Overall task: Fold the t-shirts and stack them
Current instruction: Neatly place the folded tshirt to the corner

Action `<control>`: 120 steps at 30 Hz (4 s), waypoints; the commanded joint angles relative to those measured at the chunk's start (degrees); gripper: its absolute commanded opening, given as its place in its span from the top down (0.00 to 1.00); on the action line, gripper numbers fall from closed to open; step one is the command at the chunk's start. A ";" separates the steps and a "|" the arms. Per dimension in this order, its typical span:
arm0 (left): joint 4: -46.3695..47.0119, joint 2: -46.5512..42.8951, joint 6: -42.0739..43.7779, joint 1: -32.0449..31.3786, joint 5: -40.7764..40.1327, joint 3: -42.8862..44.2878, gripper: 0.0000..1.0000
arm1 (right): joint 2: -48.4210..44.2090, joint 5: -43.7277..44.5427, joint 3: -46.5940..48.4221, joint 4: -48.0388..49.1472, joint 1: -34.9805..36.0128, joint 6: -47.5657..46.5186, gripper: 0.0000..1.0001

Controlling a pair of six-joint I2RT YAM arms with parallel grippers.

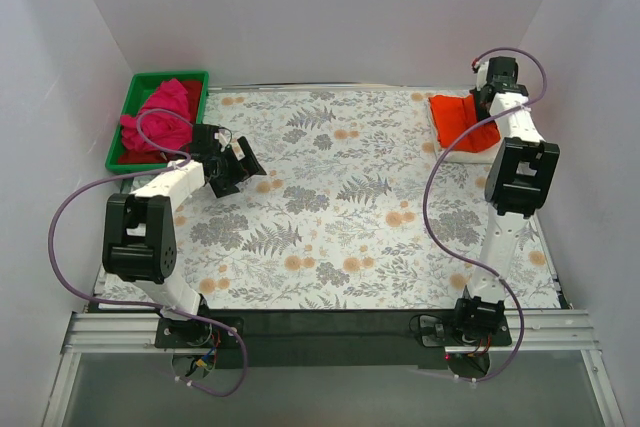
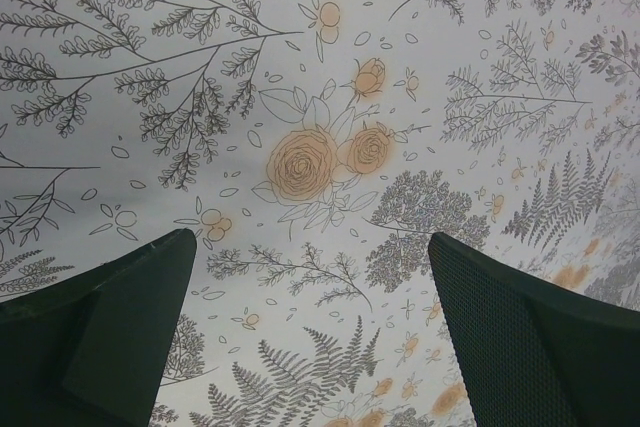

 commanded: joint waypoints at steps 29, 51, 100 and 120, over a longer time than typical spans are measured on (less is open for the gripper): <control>0.08 0.29 0.04 -0.06 4.51 1.18 0.05 | -12.86 -30.24 -23.93 20.43 0.64 27.31 0.65; 0.34 -0.06 0.04 -0.06 5.47 1.27 0.05 | -23.93 -26.12 -32.64 25.26 -6.80 29.94 0.68; 0.25 2.49 2.94 -0.32 2.57 1.36 0.05 | 2.34 11.23 -18.93 40.30 -5.42 12.64 0.93; 0.08 0.12 2.68 -0.94 3.71 1.44 0.04 | -19.27 1.76 -37.56 42.85 1.52 13.95 0.92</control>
